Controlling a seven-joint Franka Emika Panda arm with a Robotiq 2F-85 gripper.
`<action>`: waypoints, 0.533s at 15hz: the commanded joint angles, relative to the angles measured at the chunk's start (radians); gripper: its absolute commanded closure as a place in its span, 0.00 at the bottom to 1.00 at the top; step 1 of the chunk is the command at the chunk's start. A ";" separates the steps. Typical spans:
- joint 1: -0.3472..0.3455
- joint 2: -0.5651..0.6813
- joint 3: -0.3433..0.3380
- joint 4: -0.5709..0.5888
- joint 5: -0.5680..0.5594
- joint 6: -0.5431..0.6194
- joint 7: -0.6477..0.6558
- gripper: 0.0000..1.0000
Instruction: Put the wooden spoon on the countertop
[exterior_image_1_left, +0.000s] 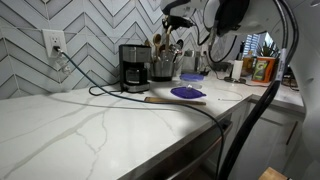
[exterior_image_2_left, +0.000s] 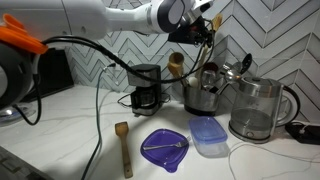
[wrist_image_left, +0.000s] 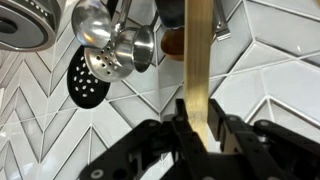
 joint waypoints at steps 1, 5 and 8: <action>0.021 -0.114 -0.007 -0.125 -0.018 -0.071 -0.016 0.93; 0.032 -0.242 0.013 -0.258 -0.013 -0.185 -0.116 0.93; 0.038 -0.351 0.022 -0.377 -0.006 -0.258 -0.202 0.93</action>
